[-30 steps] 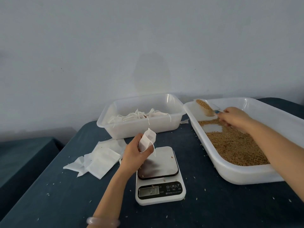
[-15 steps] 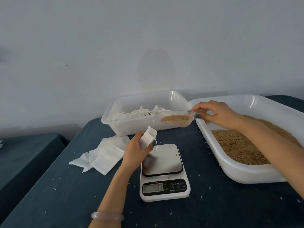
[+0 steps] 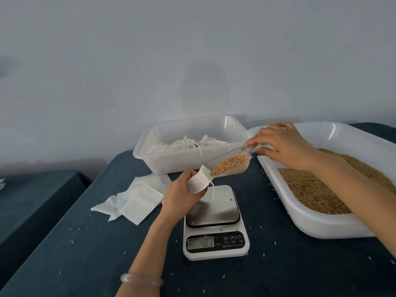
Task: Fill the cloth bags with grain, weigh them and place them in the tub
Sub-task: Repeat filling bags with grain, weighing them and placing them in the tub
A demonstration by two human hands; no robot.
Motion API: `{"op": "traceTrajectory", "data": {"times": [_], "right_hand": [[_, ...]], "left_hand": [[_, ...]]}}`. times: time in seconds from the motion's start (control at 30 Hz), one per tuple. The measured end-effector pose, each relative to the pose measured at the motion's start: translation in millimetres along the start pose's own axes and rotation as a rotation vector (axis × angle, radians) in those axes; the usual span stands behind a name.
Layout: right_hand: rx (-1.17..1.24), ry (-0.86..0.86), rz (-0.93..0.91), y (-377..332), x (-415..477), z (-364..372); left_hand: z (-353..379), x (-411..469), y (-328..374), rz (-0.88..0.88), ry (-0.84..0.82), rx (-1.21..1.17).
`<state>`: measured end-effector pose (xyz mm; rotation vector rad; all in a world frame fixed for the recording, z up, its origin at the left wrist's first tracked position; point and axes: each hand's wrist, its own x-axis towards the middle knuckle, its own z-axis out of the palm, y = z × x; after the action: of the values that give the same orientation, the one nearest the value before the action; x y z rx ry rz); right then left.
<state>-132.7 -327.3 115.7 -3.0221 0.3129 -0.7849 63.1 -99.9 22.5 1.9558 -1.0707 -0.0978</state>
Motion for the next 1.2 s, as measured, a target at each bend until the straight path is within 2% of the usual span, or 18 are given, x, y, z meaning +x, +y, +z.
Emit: {"op": "traceTrajectory", "data": {"times": [0.67, 1.2], "right_hand": [[-0.232, 0.118, -0.237, -36, 18, -26], [-0.274, 0.182, -0.254, -37, 19, -33]], "left_hand": [[0, -13, 14, 0.17, -0.078, 0.047], [-2, -13, 15, 0.13, -0.109, 0.008]]}}
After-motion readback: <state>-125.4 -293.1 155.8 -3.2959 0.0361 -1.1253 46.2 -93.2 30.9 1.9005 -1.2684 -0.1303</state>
